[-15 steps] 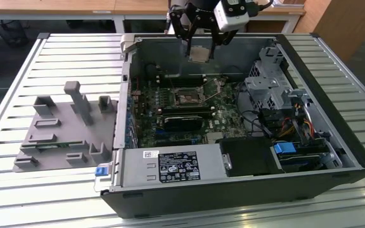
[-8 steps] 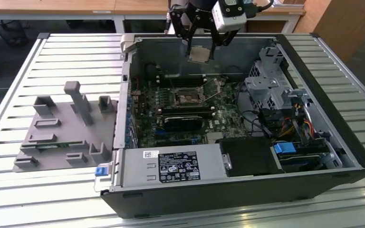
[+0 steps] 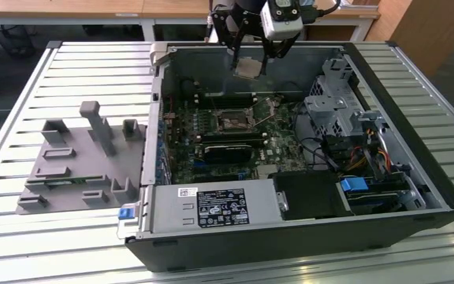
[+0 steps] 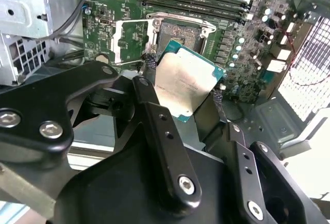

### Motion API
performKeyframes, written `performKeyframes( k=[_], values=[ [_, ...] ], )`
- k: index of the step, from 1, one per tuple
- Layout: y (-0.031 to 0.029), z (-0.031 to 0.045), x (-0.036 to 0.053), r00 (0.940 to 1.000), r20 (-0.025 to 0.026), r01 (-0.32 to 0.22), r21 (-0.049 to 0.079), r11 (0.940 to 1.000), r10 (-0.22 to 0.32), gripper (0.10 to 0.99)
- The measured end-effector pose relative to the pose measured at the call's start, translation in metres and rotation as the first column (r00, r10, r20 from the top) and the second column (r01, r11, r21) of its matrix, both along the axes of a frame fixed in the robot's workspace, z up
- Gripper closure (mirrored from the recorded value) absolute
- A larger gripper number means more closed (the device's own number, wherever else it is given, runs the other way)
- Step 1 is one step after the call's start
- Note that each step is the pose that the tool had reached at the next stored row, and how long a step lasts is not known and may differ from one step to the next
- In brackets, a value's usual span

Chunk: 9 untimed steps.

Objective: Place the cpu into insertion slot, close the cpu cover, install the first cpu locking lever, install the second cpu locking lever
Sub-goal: 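Place the cpu into insertion slot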

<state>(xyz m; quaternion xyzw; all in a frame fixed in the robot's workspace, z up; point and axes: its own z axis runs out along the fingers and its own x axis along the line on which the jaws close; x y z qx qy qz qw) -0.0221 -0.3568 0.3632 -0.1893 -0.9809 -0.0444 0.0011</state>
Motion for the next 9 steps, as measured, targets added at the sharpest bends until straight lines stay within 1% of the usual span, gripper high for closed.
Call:
performKeyframes(
  k=[4, 9],
  values=[
    [0.0001, -0.0004, 0.0000, 0.9991, 0.0000, 0.043, 0.000, 0.9991, -0.043, 0.545],
    [0.0002, -0.0008, 0.0000, 0.9961, 0.0000, 0.089, 0.000, 0.9961, -0.089, 0.545]
  ],
)
